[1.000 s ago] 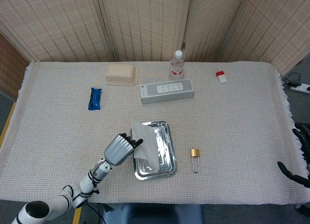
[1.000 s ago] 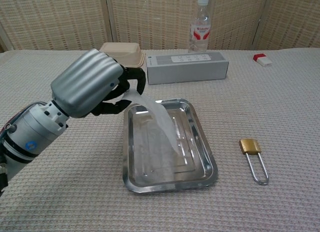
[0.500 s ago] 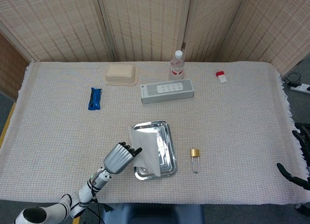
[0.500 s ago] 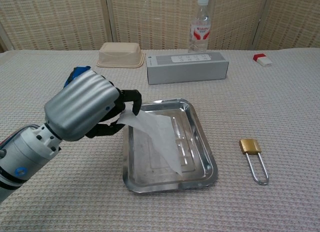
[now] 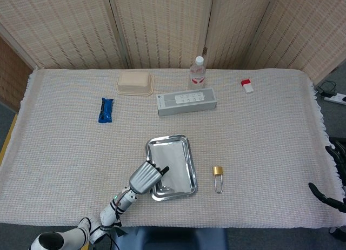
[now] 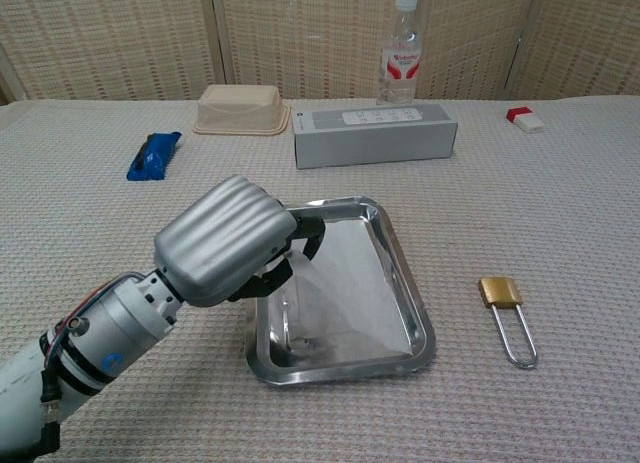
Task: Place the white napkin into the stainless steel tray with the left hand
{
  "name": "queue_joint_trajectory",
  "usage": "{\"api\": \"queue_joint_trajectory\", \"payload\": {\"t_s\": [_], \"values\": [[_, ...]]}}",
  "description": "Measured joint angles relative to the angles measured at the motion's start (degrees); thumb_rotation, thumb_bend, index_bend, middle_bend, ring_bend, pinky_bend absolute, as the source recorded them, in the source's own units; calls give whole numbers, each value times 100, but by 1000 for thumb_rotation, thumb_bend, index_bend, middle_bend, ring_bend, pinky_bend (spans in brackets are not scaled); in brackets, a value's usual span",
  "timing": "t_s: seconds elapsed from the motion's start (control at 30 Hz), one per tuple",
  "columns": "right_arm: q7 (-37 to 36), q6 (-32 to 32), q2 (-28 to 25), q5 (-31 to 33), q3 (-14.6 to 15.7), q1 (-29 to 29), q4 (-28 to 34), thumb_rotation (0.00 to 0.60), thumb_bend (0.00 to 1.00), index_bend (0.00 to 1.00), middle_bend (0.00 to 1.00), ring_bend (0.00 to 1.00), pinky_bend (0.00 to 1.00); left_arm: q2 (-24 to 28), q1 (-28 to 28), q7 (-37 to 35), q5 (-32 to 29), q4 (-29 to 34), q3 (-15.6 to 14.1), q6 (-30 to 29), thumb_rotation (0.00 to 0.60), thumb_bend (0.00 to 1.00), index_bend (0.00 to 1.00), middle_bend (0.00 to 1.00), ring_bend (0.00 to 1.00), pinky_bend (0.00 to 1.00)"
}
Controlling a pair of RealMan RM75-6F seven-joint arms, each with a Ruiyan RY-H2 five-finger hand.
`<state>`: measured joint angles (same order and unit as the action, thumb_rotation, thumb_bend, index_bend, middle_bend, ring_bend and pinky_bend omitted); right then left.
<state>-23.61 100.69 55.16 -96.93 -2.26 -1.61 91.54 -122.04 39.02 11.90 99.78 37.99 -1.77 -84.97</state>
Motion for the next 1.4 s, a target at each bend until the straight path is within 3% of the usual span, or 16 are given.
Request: {"api": "queue_joint_trajectory", "payload": {"t_s": [0.17,0.27,0.33,0.47,0.67,0.93,1.2,1.33,1.4], "values": [[-19,47,-3,-34,5,-14,-14,600,317,0,0,0,0,-18,1,13,-24,-1,26,88,600,601,560,1000,1000,1000],[-11,24,11,-30,1,0,-15,600,316,0,0,0,0,-19,5,-82,-25,58,14,146,600,587,431,1000,1000,1000],[-10,-7,16,-22,4,11,-13,600,317,0,0,0,0,-17,20,-88,-34,111,21,213,600,496,294,1000,1000,1000],[-14,33,14,-66,17,3,-18,600,317,0,0,0,0,24,67,150,-56,371,74,317,600,338,188,1000,1000,1000],[-39,79,5,-92,28,-17,-19,600,316,0,0,0,0,231,47,501,-83,832,97,422,600,162,156,1000,1000,1000],[65,59,25,-132,51,-11,8,600,317,0,0,0,0,775,-54,1244,-164,1896,66,673,600,103,127,1000,1000,1000],[156,45,43,-172,78,-8,37,600,317,0,0,0,0,1510,-190,2323,-305,3238,136,907,600,100,107,1000,1000,1000],[178,39,53,-174,75,0,44,600,317,0,0,0,0,1768,-277,2303,-249,3556,119,854,600,119,178,1000,1000,1000],[193,48,60,-187,80,-3,47,600,317,0,0,0,0,1821,-313,2249,-250,3630,73,878,600,203,219,1000,1000,1000]]}}
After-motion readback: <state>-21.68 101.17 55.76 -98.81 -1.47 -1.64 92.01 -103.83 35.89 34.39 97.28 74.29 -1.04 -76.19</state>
